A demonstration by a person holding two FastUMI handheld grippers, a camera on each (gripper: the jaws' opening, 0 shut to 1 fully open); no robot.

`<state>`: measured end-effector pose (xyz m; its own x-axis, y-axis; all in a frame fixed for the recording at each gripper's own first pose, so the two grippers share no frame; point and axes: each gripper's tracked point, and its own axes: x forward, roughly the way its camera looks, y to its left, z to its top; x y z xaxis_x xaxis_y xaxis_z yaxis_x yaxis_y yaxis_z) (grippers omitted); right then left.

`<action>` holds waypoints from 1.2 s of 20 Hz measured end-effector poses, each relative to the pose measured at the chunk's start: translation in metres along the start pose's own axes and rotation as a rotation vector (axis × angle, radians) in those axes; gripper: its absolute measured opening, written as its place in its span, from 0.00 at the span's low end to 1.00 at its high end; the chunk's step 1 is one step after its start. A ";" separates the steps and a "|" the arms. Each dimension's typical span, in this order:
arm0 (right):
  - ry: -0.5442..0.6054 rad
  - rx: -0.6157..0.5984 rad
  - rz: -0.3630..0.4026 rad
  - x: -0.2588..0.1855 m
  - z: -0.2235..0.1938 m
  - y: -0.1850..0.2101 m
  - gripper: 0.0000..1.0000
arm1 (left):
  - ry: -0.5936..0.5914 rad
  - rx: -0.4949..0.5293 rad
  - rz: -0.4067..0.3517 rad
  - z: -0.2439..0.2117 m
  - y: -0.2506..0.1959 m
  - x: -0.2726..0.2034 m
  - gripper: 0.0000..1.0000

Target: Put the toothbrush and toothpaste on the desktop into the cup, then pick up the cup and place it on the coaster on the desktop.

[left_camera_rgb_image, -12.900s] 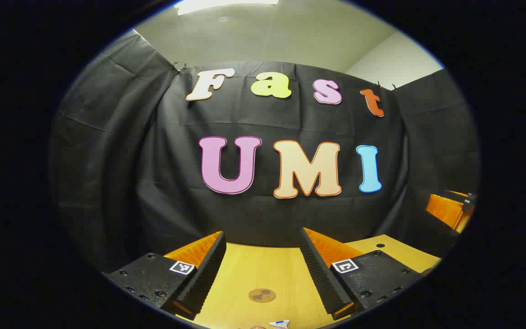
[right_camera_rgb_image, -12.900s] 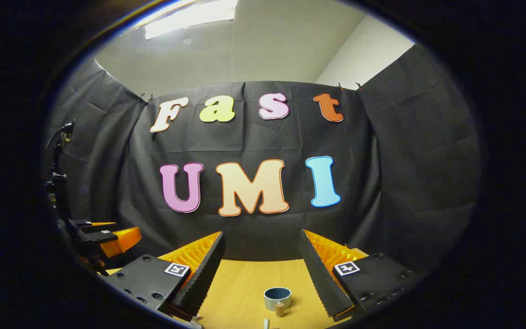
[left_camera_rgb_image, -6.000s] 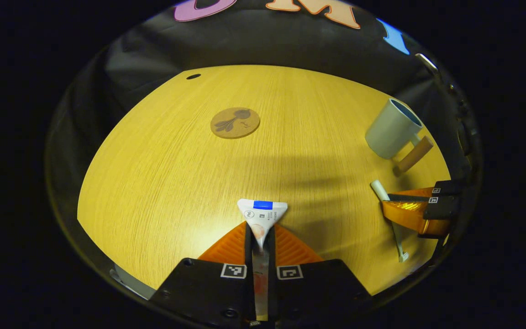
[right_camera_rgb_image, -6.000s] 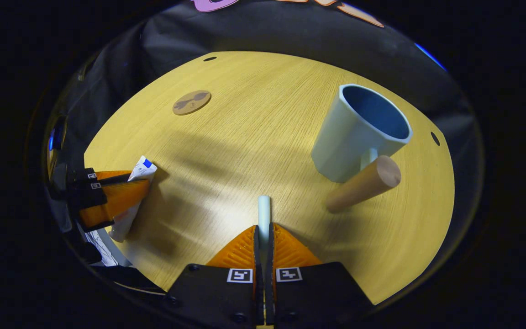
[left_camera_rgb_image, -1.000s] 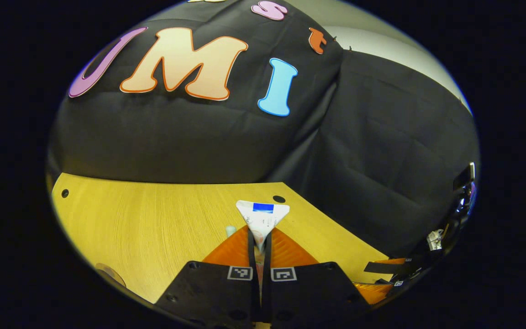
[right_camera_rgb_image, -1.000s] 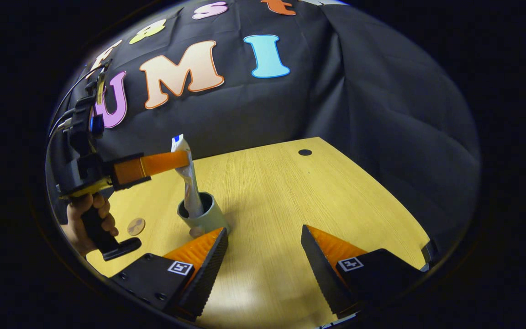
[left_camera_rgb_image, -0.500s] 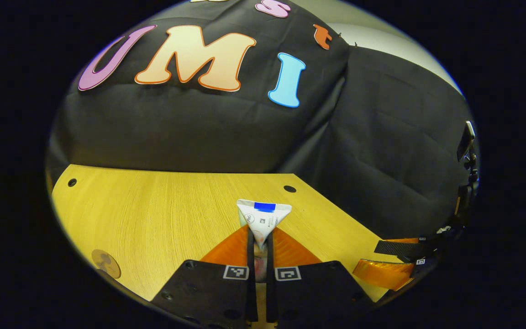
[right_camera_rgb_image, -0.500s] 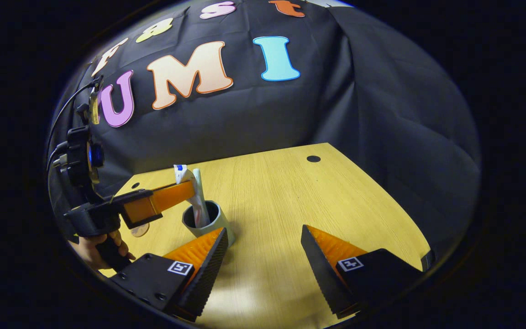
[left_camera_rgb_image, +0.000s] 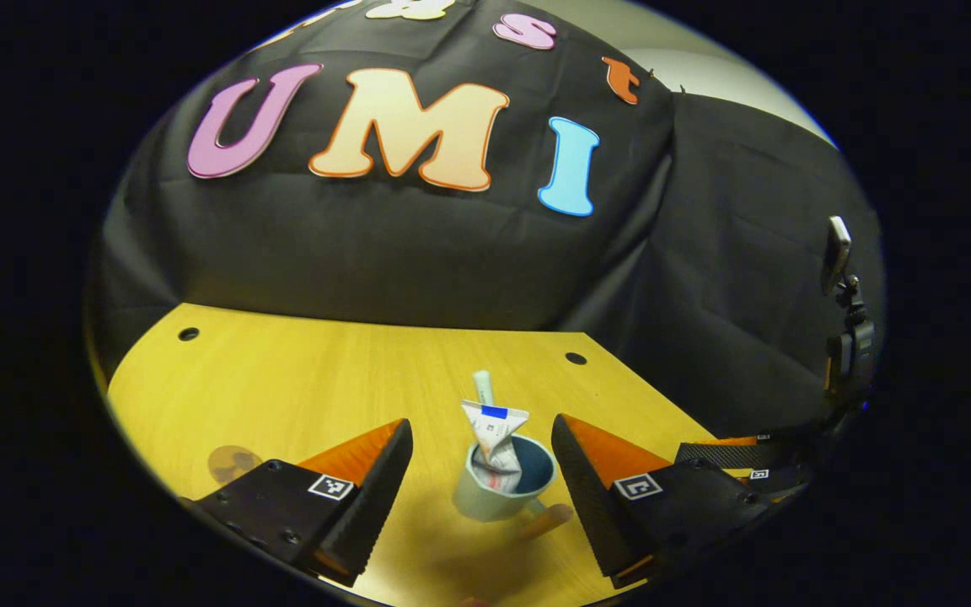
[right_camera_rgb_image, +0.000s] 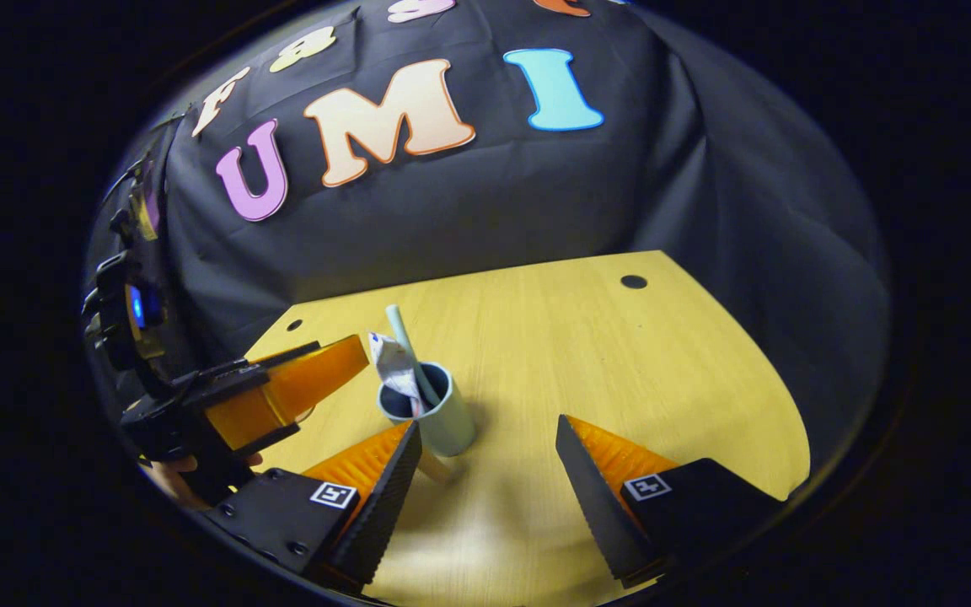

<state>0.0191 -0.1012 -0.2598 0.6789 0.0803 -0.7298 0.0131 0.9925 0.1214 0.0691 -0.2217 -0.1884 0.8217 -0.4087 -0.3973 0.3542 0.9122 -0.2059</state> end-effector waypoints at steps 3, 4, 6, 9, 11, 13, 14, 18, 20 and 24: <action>0.099 -0.037 0.064 0.007 -0.002 0.018 0.95 | -0.038 0.028 0.087 0.005 0.024 -0.037 0.95; 0.134 -0.056 0.066 0.009 -0.001 0.020 0.95 | -0.048 0.036 0.108 0.006 0.032 -0.049 0.95; 0.196 -0.073 0.088 0.018 -0.003 0.031 0.99 | -0.046 0.046 0.141 0.006 0.044 -0.066 0.95; 0.328 -0.098 0.087 0.030 -0.018 0.040 0.99 | -0.044 0.042 0.177 0.004 0.067 -0.088 0.95; 0.361 -0.133 0.068 0.041 -0.021 0.041 0.99 | -0.044 0.050 0.194 0.004 0.082 -0.101 0.95; 0.419 -0.150 0.051 0.051 -0.032 0.043 0.99 | -0.050 0.062 0.224 0.006 0.102 -0.112 0.95; 0.441 -0.150 0.047 0.055 -0.035 0.045 0.99 | -0.054 0.062 0.230 0.006 0.108 -0.116 0.95; 0.515 -0.192 0.008 0.073 -0.044 0.046 0.99 | -0.045 0.046 0.261 0.001 0.136 -0.130 0.95; 0.547 -0.204 -0.002 0.081 -0.047 0.047 0.94 | -0.044 0.036 0.275 0.000 0.147 -0.136 0.95; 0.617 -0.240 -0.017 0.095 -0.059 0.046 0.99 | -0.045 0.038 0.304 0.000 0.166 -0.148 0.95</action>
<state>0.0405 -0.0428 -0.3633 0.1343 0.0313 -0.9904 -0.1918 0.9814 0.0050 0.0060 -0.0095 -0.1639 0.9110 -0.1162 -0.3957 0.1052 0.9932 -0.0496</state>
